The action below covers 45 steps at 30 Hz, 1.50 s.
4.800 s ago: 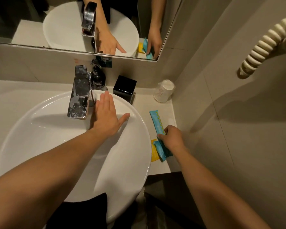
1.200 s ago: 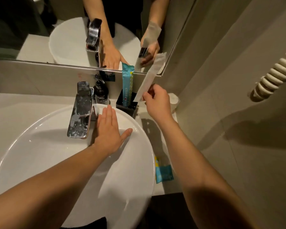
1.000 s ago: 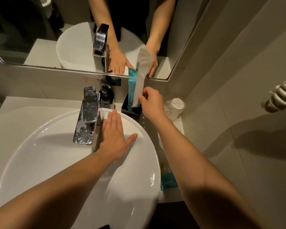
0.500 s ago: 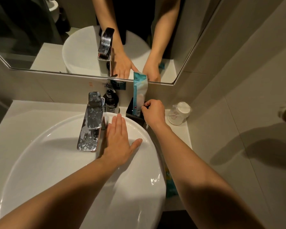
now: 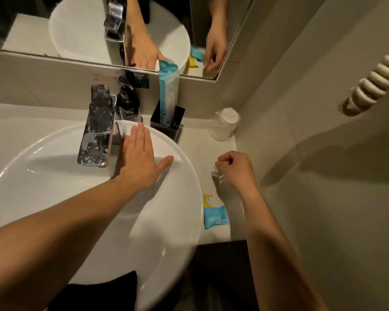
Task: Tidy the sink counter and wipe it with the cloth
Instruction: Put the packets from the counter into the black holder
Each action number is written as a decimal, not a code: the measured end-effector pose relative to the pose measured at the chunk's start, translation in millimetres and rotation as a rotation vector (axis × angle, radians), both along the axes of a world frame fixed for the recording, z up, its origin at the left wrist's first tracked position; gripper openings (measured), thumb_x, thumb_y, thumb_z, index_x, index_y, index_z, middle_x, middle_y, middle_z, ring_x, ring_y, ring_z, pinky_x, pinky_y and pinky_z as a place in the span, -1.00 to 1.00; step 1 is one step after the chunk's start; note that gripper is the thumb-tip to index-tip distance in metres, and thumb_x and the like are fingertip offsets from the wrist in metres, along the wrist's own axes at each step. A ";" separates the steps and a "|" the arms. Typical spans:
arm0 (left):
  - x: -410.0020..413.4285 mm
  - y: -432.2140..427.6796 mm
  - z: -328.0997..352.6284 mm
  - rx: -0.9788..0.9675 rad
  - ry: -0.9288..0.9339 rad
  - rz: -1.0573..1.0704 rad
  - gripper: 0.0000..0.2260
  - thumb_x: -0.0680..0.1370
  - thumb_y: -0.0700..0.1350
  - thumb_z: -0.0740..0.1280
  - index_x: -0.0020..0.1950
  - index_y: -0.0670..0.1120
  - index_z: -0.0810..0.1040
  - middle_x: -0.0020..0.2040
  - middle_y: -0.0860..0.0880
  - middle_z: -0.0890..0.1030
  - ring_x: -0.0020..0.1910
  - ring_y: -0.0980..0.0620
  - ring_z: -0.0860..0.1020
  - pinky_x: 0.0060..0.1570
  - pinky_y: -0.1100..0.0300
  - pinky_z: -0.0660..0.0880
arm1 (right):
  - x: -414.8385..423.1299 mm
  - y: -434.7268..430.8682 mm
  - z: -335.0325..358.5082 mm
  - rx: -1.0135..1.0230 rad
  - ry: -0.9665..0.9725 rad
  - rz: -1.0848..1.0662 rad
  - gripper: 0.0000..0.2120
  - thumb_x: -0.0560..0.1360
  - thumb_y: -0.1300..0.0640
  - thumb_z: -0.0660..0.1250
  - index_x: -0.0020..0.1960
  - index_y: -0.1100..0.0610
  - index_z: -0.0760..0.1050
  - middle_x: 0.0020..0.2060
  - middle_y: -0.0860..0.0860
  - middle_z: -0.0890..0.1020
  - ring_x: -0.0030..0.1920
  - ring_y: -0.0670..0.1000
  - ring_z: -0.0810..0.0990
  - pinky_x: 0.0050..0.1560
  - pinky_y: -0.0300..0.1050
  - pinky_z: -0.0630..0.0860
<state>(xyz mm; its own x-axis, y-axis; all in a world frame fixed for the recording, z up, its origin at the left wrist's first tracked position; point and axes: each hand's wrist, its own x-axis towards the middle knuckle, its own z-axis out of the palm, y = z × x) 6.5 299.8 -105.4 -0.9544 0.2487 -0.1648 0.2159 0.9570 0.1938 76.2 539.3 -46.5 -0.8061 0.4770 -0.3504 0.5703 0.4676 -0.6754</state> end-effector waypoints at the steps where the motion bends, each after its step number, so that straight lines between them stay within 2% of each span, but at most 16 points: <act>1: 0.0 0.3 0.1 -0.002 0.000 -0.001 -0.04 0.54 0.46 -0.01 0.63 -0.21 -0.22 0.66 -0.17 -0.21 0.63 -0.15 -0.22 0.49 -0.02 -0.34 | 16.2 6.9 -3.9 0.034 -0.073 0.029 -0.93 0.46 0.22 0.43 -0.05 0.14 0.65 -0.17 0.04 0.69 -0.09 0.10 0.69 -0.01 0.01 0.64; 3: 0.8 0.2 -0.3 -0.007 0.002 -0.005 -0.04 0.54 0.46 -0.01 0.63 -0.21 -0.21 0.66 -0.18 -0.20 0.63 -0.15 -0.21 0.48 -0.01 -0.34 | 45.4 14.3 -11.2 0.088 -0.196 0.078 -0.88 0.48 0.19 0.45 0.01 0.15 0.64 -0.10 0.04 0.67 -0.05 0.06 0.65 -0.03 -0.06 0.58; 7: 2.2 -0.6 0.8 -0.018 0.000 -0.012 -0.04 0.53 0.47 -0.02 0.63 -0.21 -0.20 0.66 -0.18 -0.19 0.64 -0.16 -0.20 0.50 -0.03 -0.32 | 83.6 10.9 -20.1 0.027 -0.302 0.098 -0.82 0.49 0.16 0.48 0.08 0.13 0.58 -0.04 0.02 0.62 -0.05 -0.01 0.61 -0.16 -0.19 0.54; 9: 2.1 -0.3 1.6 -0.028 0.004 -0.016 -0.04 0.53 0.47 -0.03 0.63 -0.22 -0.18 0.66 -0.19 -0.17 0.64 -0.16 -0.18 0.52 -0.05 -0.29 | 95.6 8.8 -23.5 -0.001 -0.328 0.197 -0.71 0.47 0.19 0.50 0.17 0.09 0.57 0.07 -0.01 0.60 0.02 -0.04 0.61 -0.12 -0.23 0.58; 11: 2.1 -0.3 2.0 -0.036 0.010 -0.020 -0.03 0.53 0.47 -0.03 0.63 -0.23 -0.17 0.66 -0.19 -0.16 0.64 -0.17 -0.17 0.54 -0.07 -0.25 | 104.3 5.7 -25.2 -0.020 -0.331 0.314 -0.62 0.48 0.21 0.50 0.25 0.03 0.53 0.19 -0.04 0.54 0.12 -0.06 0.58 -0.12 -0.34 0.52; 14: 2.3 -0.9 1.9 -0.035 0.009 -0.019 -0.02 0.51 0.48 -0.05 0.63 -0.23 -0.17 0.66 -0.20 -0.15 0.64 -0.17 -0.16 0.56 -0.09 -0.22 | 109.2 0.4 -29.9 0.014 -0.287 0.392 -0.57 0.50 0.22 0.49 0.31 0.01 0.48 0.25 -0.05 0.50 0.14 -0.09 0.52 -0.03 -0.37 0.44; 17: 2.1 -1.1 1.9 -0.045 0.014 -0.019 -0.03 0.51 0.48 -0.05 0.64 -0.22 -0.17 0.66 -0.19 -0.15 0.64 -0.17 -0.16 0.57 -0.10 -0.20 | 109.1 -2.3 -34.4 0.061 -0.254 0.396 -0.64 0.50 0.20 0.49 0.22 0.01 0.46 0.21 -0.03 0.52 0.10 -0.08 0.55 0.06 -0.29 0.48; 24: 3.2 0.0 2.3 -0.047 0.018 -0.022 -0.03 0.52 0.47 -0.04 0.64 -0.21 -0.18 0.66 -0.19 -0.15 0.64 -0.17 -0.16 0.56 -0.10 -0.21 | 105.7 2.6 -26.7 0.086 -0.173 0.289 -0.80 0.47 0.18 0.51 0.01 0.08 0.51 -0.04 -0.01 0.60 -0.05 -0.02 0.61 -0.07 -0.14 0.62; 27: 3.2 0.2 2.7 -0.036 0.012 -0.019 -0.04 0.53 0.47 -0.02 0.64 -0.21 -0.19 0.66 -0.18 -0.17 0.64 -0.16 -0.17 0.53 -0.06 -0.26 | 86.8 -0.5 -6.5 0.035 -0.008 0.146 -0.82 0.45 0.18 0.54 -0.05 0.09 0.55 -0.17 -0.11 0.58 -0.25 -0.16 0.53 -0.32 -0.42 0.47; 29: 3.7 0.6 2.0 -0.020 0.009 -0.020 -0.04 0.54 0.46 -0.01 0.63 -0.21 -0.19 0.66 -0.18 -0.18 0.64 -0.16 -0.19 0.52 -0.06 -0.27 | 63.5 -6.3 10.1 0.016 0.119 0.069 -0.83 0.43 0.16 0.55 -0.08 0.11 0.57 -0.20 -0.11 0.58 -0.31 -0.17 0.50 -0.36 -0.46 0.42; 32: 4.5 1.3 1.6 -0.016 0.001 -0.020 -0.05 0.55 0.45 -0.01 0.63 -0.23 -0.20 0.66 -0.19 -0.20 0.63 -0.17 -0.20 0.55 -0.08 -0.25 | 18.5 -22.5 31.0 -0.078 0.259 -0.009 -0.84 0.47 0.17 0.53 -0.12 0.16 0.55 -0.26 -0.10 0.56 -0.33 -0.18 0.48 -0.37 -0.45 0.41; 34: 4.7 1.2 2.0 -0.017 0.002 -0.019 -0.05 0.55 0.46 -0.03 0.63 -0.22 -0.21 0.65 -0.19 -0.22 0.63 -0.17 -0.21 0.55 -0.08 -0.25 | -15.2 -36.8 41.3 -0.089 0.322 -0.004 -0.82 0.50 0.16 0.49 -0.19 0.12 0.50 -0.29 -0.09 0.54 -0.32 -0.19 0.47 -0.38 -0.46 0.39; 36: 4.8 1.0 1.8 -0.004 0.005 -0.017 -0.06 0.55 0.46 -0.04 0.63 -0.22 -0.22 0.65 -0.18 -0.23 0.63 -0.17 -0.22 0.55 -0.08 -0.27 | -48.3 -51.1 47.5 -0.075 0.380 0.037 -0.76 0.52 0.17 0.45 -0.24 0.02 0.44 -0.29 -0.04 0.57 -0.27 -0.06 0.57 -0.29 -0.32 0.45; 39: 4.6 1.3 0.7 0.019 0.014 -0.013 -0.06 0.55 0.45 -0.04 0.63 -0.22 -0.23 0.65 -0.19 -0.24 0.63 -0.17 -0.23 0.54 -0.06 -0.29 | -89.9 -70.0 49.3 -0.022 0.377 0.104 -0.88 0.55 0.18 0.39 -0.14 0.05 0.51 -0.16 0.07 0.68 -0.14 0.04 0.66 -0.27 -0.27 0.45; 42: 3.4 1.3 -2.3 0.025 0.036 -0.009 -0.05 0.55 0.45 -0.05 0.63 -0.23 -0.22 0.65 -0.20 -0.22 0.63 -0.17 -0.22 0.55 -0.06 -0.28 | -117.1 -83.4 42.7 0.021 0.359 0.184 -0.94 0.58 0.18 0.37 -0.06 0.06 0.56 -0.12 0.02 0.68 -0.11 0.02 0.64 -0.25 -0.26 0.45; 45: 2.1 1.5 -4.0 0.024 0.045 0.002 -0.05 0.55 0.45 -0.04 0.63 -0.23 -0.22 0.65 -0.20 -0.21 0.63 -0.17 -0.22 0.53 -0.03 -0.32 | -132.4 -90.3 24.6 0.116 0.287 0.293 -0.95 0.58 0.14 0.38 -0.02 0.11 0.60 -0.08 0.01 0.65 -0.07 0.02 0.62 -0.11 -0.10 0.55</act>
